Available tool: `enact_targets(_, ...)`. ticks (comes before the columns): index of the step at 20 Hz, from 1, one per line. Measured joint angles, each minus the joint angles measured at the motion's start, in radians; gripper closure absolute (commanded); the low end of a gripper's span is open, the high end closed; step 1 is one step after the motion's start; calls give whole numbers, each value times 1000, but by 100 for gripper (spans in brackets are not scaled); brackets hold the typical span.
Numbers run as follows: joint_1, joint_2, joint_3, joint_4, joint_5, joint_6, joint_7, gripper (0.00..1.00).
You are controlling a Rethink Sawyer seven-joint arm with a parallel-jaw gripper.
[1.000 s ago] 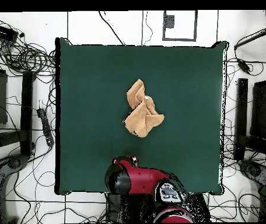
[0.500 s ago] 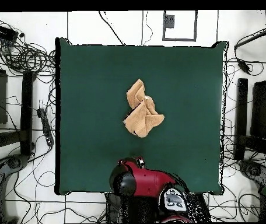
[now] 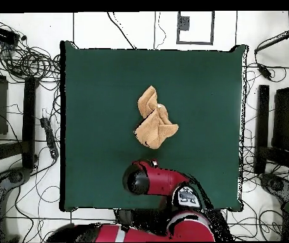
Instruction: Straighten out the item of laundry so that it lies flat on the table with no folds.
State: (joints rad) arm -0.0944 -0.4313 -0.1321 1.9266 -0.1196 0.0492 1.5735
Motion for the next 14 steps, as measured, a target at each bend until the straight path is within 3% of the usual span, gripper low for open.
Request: enact_targets(14,70,28,-47,-116,71,245,0,0)
